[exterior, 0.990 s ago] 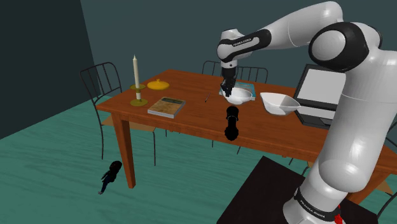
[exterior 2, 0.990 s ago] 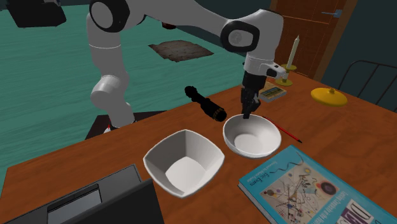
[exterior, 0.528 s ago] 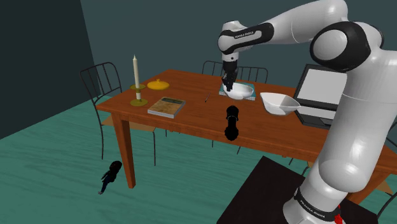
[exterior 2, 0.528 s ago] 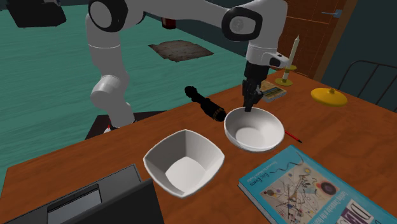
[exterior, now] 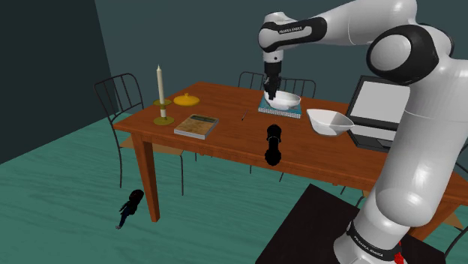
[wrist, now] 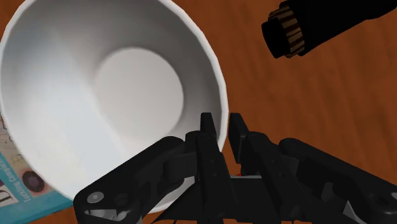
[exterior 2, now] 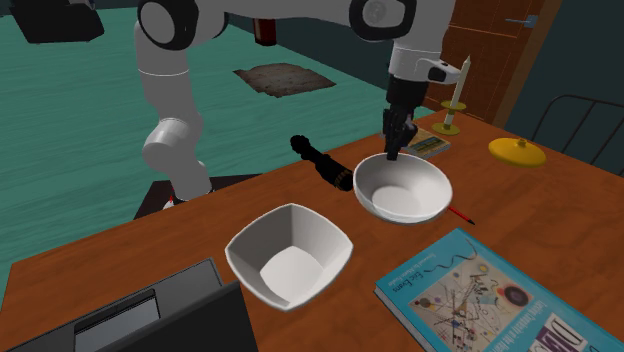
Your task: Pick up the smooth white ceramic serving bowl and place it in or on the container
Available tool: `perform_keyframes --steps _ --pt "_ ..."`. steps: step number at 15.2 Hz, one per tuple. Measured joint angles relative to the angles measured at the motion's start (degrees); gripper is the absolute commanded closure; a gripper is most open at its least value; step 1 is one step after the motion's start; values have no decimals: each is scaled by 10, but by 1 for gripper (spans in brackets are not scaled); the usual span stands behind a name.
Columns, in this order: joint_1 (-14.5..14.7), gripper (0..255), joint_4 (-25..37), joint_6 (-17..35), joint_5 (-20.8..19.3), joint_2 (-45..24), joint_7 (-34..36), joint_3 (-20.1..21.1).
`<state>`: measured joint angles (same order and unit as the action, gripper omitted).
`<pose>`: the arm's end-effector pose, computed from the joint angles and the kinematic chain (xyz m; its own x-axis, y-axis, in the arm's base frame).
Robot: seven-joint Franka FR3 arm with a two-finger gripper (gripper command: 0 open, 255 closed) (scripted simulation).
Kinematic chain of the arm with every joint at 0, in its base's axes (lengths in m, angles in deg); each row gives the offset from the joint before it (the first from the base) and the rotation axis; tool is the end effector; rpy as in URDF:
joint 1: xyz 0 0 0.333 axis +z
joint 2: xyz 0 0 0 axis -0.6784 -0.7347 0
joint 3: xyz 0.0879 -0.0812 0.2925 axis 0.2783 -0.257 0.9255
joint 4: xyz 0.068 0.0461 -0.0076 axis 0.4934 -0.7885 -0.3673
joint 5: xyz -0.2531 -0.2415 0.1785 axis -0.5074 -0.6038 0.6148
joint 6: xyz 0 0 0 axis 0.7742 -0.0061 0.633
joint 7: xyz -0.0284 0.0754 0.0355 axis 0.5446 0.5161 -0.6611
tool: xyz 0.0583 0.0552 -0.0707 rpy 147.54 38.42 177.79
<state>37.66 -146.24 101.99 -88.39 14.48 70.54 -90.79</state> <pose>0.5596 -0.2076 0.5430 0.9938 -0.0265 -0.1082 -0.0120 -0.9911 0.1325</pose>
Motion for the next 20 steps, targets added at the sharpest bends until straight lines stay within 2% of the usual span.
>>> perform_keyframes --steps 13,20 --pt "-4 255 129 -106 6 -21 -18 -2" --pt "-17 255 15 -95 -25 90 -49 -18"
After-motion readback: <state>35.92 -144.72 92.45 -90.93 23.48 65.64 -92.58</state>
